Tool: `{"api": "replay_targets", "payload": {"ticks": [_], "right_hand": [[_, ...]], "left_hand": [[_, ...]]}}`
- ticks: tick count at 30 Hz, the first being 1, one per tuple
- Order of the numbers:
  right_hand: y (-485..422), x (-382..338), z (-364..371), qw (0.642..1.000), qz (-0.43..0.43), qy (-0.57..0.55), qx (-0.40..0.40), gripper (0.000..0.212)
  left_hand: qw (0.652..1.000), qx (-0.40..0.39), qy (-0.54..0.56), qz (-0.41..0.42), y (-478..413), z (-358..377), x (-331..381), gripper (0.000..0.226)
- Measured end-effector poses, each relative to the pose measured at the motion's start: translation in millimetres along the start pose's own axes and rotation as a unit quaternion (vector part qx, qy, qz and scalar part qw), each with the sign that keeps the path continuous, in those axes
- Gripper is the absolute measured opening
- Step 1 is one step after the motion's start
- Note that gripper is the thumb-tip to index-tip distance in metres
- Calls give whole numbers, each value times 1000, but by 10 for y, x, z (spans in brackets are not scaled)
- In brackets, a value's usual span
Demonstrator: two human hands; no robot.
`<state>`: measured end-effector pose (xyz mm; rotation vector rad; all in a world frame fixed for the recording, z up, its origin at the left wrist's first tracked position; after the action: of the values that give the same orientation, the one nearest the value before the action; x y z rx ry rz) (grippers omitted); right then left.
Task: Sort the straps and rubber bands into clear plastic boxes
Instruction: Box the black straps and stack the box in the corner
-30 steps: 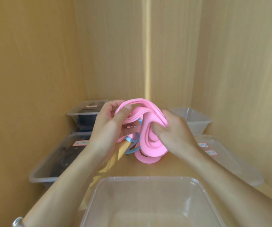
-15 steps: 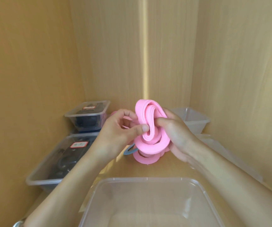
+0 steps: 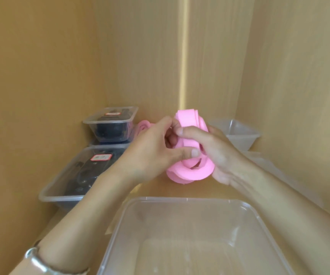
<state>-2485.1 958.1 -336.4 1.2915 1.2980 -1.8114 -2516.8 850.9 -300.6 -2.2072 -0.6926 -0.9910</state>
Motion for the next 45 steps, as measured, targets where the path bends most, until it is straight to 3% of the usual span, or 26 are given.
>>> {"api": "replay_targets", "payload": {"ticks": [4, 5, 8, 10, 12, 16, 18, 19, 21, 23, 25, 27, 31, 34, 38, 41, 45], "right_hand": [[-57, -149, -187, 998, -33, 23, 42, 14], [-72, -174, -254, 997, -37, 14, 63, 11], [-116, -247, -414, 994, -47, -54, 86, 8], [-132, -312, -408, 991, -58, -113, 52, 21], [-114, -400, -341, 987, -71, -146, 6, 35], [-7, -636, -155, 971, -117, -175, -113, 69], [72, -738, -124, 973, -142, -101, -152, 93], [128, -783, -71, 969, -156, -56, -183, 92], [272, -823, 117, 950, -170, 29, -261, 66], [348, -702, 259, 922, -159, 201, -292, 60], [351, -509, 343, 864, -147, 380, -297, 60], [374, -407, 449, 821, -154, 455, -307, 58], [382, -403, 522, 788, -186, 516, -279, 61], [392, -384, 564, 763, -204, 548, -276, 61], [406, -321, 639, 719, -209, 594, -294, 54], [402, -278, 644, 704, -196, 606, -313, 51], [406, -123, 656, 716, -157, 574, -365, 46]], "left_hand": [[990, -100, -77, -58, 45, 32, -68, 54], [975, -156, -128, -95, 82, 86, -148, 58], [882, -360, -258, -161, 378, 325, -325, 61], [853, -403, -301, -142, 477, 428, -337, 39], [867, -381, -296, -125, 423, 465, -315, 6], [916, -238, -304, -112, 136, 293, -333, 17], [928, -176, -314, -95, 30, 189, -316, 19], [932, -165, -312, -87, 7, 172, -315, 20], [929, -162, -325, -77, 11, 187, -278, 17], [922, -161, -338, -97, 26, 157, -312, 10], [909, -182, -362, -101, 43, 144, -353, 22], [903, -193, -373, -92, 29, 96, -392, 9], [925, -146, -342, -74, -42, -92, -362, 48], [943, -91, -310, -78, -83, -238, -381, 22], [950, -21, -299, -93, -121, -377, -389, 22], [947, -55, -308, -72, -71, -231, -316, 24], [941, -65, -324, -74, -27, -179, -256, 29]]}}
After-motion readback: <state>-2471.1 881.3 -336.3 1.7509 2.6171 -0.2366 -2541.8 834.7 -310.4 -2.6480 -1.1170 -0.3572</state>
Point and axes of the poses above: each hand's wrist, its own y-axis away from the middle knuckle, its own z-axis out of the palm, x = y × z, the point moved 9 cm from there along -y, towards the middle knuckle, and after that the axes turned 12 degrees about -z, right-handed, at the moved point
